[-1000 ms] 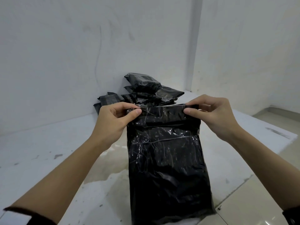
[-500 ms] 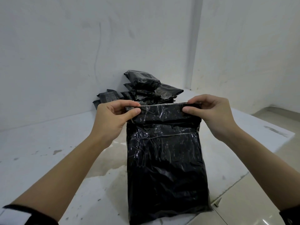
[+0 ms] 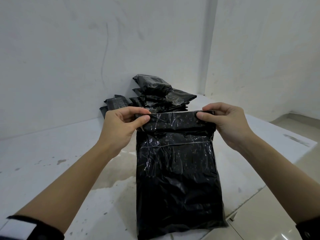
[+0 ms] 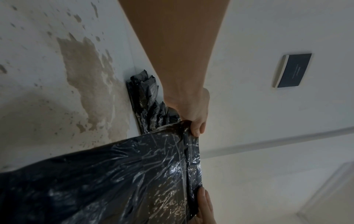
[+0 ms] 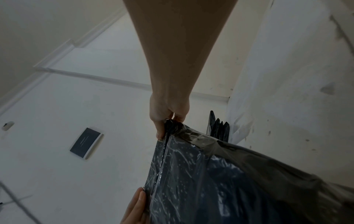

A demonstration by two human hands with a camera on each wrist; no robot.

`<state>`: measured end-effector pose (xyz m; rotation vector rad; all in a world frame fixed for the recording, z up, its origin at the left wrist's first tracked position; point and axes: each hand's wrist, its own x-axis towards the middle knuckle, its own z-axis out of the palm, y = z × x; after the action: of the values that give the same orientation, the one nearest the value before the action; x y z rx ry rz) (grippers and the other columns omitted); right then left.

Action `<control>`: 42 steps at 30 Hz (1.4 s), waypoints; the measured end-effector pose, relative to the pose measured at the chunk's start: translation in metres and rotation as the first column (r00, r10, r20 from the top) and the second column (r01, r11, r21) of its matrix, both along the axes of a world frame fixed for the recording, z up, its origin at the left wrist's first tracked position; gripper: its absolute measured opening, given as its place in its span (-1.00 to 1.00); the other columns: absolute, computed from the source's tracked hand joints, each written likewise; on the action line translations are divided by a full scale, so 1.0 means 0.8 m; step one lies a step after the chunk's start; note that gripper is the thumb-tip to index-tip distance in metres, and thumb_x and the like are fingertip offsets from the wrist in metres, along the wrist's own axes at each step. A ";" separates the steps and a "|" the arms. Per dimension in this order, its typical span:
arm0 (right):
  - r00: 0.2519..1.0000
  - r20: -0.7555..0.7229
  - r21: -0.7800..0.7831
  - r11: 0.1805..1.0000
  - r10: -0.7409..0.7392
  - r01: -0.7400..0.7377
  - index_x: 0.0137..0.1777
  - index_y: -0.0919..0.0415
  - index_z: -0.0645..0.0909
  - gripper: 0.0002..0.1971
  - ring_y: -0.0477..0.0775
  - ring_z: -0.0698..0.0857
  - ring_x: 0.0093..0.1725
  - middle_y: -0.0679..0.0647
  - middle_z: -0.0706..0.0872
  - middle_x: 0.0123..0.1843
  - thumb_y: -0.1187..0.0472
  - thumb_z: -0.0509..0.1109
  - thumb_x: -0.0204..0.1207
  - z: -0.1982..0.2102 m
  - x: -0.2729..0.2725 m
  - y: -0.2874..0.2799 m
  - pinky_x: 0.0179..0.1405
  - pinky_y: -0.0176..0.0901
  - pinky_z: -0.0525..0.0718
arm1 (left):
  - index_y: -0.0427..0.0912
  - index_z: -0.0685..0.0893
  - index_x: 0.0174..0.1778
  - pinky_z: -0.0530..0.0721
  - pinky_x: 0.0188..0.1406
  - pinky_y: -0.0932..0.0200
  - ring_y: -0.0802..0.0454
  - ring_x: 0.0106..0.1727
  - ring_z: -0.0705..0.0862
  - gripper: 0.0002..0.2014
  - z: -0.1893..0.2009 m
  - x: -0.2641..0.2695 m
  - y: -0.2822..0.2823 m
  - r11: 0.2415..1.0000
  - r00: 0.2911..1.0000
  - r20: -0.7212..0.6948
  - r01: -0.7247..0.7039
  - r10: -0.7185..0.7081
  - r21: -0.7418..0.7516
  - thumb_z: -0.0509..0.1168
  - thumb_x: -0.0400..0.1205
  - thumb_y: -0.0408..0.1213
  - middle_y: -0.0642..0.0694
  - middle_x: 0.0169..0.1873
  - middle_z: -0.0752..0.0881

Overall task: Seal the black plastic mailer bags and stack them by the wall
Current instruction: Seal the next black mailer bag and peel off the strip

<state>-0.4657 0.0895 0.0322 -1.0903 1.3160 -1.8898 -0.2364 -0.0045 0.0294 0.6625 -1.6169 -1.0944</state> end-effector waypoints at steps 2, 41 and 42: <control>0.999 0.038 0.033 0.999 0.008 -0.010 -0.24 0.30 0.68 -0.86 -0.05 0.68 -0.43 0.06 0.74 -0.43 0.50 0.52 0.30 0.000 -0.001 -0.001 -0.40 -0.37 0.60 | -0.13 0.80 -0.16 0.71 0.01 0.30 0.05 -0.08 0.79 -0.84 0.000 0.002 -0.003 1.000 0.999 0.036 -0.003 0.003 -0.013 0.45 0.46 -0.49 -0.04 -0.18 0.84; 0.985 0.020 0.569 0.812 -0.172 0.130 -0.16 0.34 0.69 -0.85 0.19 0.71 0.02 0.24 0.73 -0.08 0.54 0.35 0.49 -0.074 0.022 -0.030 -0.02 0.13 0.77 | -0.31 0.66 -0.17 0.68 -0.30 -0.04 -0.22 0.30 0.62 -0.85 -0.076 -0.013 -0.016 0.677 0.978 0.205 -0.181 0.046 0.713 0.30 0.58 -0.63 -0.35 0.13 0.68; 0.984 0.010 0.565 0.813 -0.177 0.141 -0.16 0.33 0.69 -0.85 0.19 0.72 0.02 0.26 0.73 -0.06 0.54 0.35 0.49 -0.074 0.020 -0.030 0.01 0.15 0.76 | -0.31 0.65 -0.17 0.68 -0.34 -0.02 -0.22 0.30 0.62 -0.84 -0.078 -0.015 -0.016 0.674 0.979 0.202 -0.175 0.039 0.718 0.29 0.59 -0.63 -0.36 0.13 0.68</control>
<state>-0.4494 0.0652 -0.0270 -0.6205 1.8192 -1.4641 -0.2481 -0.0172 -0.0326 1.4002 -1.2008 -1.6490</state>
